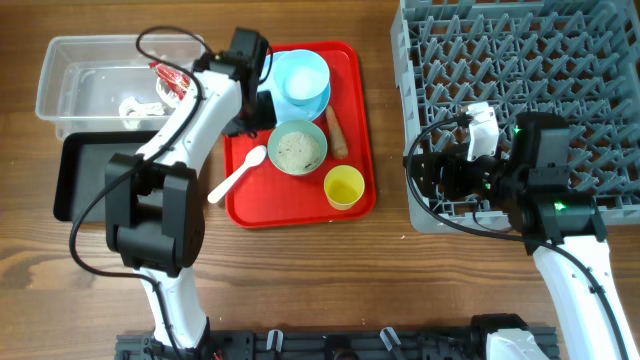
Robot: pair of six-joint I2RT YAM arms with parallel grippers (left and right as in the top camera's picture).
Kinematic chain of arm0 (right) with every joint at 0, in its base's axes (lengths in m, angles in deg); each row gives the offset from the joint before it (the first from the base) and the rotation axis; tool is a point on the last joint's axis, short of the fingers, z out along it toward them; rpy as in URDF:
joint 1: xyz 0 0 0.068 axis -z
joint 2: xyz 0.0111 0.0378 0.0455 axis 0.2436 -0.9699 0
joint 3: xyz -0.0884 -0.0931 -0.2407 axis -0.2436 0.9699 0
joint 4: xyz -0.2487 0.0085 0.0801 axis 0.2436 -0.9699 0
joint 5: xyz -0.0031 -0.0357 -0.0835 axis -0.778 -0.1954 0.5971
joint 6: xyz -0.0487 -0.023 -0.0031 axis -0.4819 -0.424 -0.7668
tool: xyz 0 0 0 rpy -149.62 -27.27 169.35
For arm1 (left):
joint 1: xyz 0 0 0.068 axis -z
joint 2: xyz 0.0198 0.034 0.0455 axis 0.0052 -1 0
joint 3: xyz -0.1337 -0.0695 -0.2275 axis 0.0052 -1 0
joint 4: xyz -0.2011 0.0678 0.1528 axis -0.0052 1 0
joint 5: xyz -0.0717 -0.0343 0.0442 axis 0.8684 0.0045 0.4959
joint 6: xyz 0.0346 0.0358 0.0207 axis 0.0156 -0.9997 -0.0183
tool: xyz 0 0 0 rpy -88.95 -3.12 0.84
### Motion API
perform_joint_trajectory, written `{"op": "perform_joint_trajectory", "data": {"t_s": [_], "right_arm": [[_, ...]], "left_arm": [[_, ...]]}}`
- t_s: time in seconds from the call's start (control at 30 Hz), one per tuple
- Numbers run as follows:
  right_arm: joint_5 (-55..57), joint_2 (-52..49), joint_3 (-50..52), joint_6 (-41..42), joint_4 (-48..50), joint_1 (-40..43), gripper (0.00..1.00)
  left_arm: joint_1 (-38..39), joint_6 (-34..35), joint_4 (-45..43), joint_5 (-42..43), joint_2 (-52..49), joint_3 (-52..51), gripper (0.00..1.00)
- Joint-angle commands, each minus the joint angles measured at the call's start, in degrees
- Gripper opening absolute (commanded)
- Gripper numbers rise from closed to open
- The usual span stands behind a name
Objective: Sort waste into correct bins and load items into the dishwasher rack
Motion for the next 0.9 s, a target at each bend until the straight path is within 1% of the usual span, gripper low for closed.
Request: {"op": "perform_joint_trajectory", "data": {"t_s": [0.0, 0.1, 0.23, 0.3, 0.4, 0.53, 0.63, 0.77, 0.87], "right_arm": [[-2.25, -0.46, -1.27, 0.52, 0.37, -0.09, 1.00], [-3.85, -0.46, -1.27, 0.72, 0.48, -0.09, 1.00], [-3.96, -0.46, -1.27, 0.72, 1.07, -0.09, 1.00], [-3.96, -0.46, -1.27, 0.72, 1.46, -0.09, 1.00], [-3.96, -0.48, -1.27, 0.70, 1.49, -0.09, 1.00], [-3.96, -0.48, -1.27, 0.68, 1.49, -0.09, 1.00], [-3.96, -0.48, -1.27, 0.70, 1.46, -0.09, 1.00], [-3.98, -0.48, -1.27, 1.77, 1.44, -0.09, 1.00], [-3.96, -0.48, -1.27, 1.77, 1.44, -0.09, 1.00]], "left_arm": [[-0.48, -1.33, 3.74, 0.68, -0.57, 6.75, 0.78], [-0.35, -4.11, 6.51, 2.05, -0.57, 10.21, 0.85], [0.92, -9.44, 7.96, 9.25, -0.02, 12.28, 0.85], [2.40, -11.19, 8.50, 12.11, 0.09, 12.26, 0.81], [5.16, -11.43, 8.72, 12.63, 0.07, 12.20, 0.78], [9.05, -11.61, 6.47, 12.15, -0.11, 12.17, 0.66], [11.43, -11.58, 4.48, 9.68, -0.79, 12.04, 0.63], [13.33, -11.58, 2.91, 9.40, -2.14, 11.06, 0.57], [14.08, -11.56, 2.27, 9.44, -3.74, 10.49, 0.55]]}}
